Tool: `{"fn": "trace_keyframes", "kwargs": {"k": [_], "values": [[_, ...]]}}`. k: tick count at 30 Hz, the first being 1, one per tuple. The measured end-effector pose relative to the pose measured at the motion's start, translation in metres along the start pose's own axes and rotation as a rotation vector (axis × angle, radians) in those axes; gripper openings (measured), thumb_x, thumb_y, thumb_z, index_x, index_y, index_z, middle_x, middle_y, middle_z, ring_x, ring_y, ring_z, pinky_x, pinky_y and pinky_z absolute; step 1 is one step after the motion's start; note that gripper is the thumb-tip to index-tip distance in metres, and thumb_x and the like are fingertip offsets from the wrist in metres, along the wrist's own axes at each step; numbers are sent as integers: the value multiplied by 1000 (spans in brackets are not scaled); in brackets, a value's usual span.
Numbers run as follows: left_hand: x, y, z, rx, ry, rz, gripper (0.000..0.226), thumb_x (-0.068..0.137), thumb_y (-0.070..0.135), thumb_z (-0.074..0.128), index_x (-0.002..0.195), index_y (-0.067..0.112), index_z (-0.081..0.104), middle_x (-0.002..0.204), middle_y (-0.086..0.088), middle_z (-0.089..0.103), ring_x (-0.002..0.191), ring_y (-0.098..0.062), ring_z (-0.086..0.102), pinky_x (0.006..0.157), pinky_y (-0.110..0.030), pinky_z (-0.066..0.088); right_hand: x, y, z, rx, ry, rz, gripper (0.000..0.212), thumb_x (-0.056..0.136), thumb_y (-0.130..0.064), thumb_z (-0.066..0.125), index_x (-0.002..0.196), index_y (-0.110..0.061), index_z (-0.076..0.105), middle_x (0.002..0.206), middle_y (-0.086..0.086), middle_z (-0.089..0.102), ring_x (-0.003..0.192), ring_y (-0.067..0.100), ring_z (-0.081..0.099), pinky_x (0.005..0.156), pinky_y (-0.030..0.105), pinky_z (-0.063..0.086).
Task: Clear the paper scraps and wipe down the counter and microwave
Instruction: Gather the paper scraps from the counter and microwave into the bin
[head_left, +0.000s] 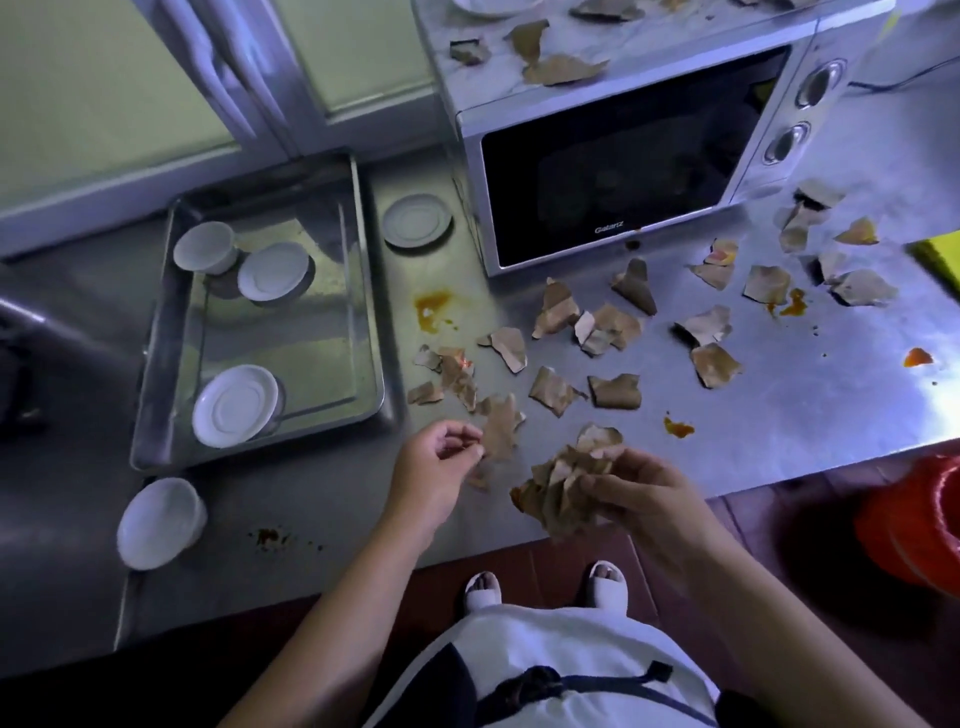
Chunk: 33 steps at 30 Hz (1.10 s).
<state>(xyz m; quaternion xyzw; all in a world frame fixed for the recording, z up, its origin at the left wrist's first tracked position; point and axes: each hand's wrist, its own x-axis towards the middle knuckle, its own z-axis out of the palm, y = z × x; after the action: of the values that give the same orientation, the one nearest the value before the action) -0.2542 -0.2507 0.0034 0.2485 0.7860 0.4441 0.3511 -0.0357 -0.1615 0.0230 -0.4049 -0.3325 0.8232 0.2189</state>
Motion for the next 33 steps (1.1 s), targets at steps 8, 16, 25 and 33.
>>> {"fn": "trace_keyframes", "kwargs": {"k": [8, 16, 25, 33], "values": [[-43, 15, 21, -178, -196, -19, 35, 82, -2, 73, 87, 33, 78, 90, 1, 77, 86, -10, 71, 76, -19, 53, 11, -10, -4, -80, -191, -22, 15, 78, 7, 63, 91, 17, 62, 87, 29, 65, 79, 39, 61, 75, 45, 54], [-45, -7, 33, -223, -195, -102, 25, 83, 7, 74, 95, 29, 77, 98, 3, 77, 95, -9, 70, 79, -19, 52, 25, -6, -21, -58, -226, 8, 11, 78, 6, 66, 86, 3, 58, 75, 21, 59, 74, 37, 53, 69, 48, 44], [27, -44, 32, 620, 55, -262, 54, 86, 28, 73, 136, 20, 54, 127, -9, 49, 108, -27, 58, 87, -32, 48, 14, -24, -62, -21, -49, -13, 34, 70, 2, 68, 103, 1, 62, 73, 16, 67, 58, 24, 66, 49, 33, 55], [35, -41, 28, 524, 7, -167, 17, 84, 15, 74, 76, 26, 64, 76, 7, 61, 75, -16, 61, 59, -23, 42, -8, -29, -99, 90, 34, -86, 12, 75, 5, 63, 83, -4, 60, 68, 12, 64, 58, 23, 64, 49, 32, 54]]}}
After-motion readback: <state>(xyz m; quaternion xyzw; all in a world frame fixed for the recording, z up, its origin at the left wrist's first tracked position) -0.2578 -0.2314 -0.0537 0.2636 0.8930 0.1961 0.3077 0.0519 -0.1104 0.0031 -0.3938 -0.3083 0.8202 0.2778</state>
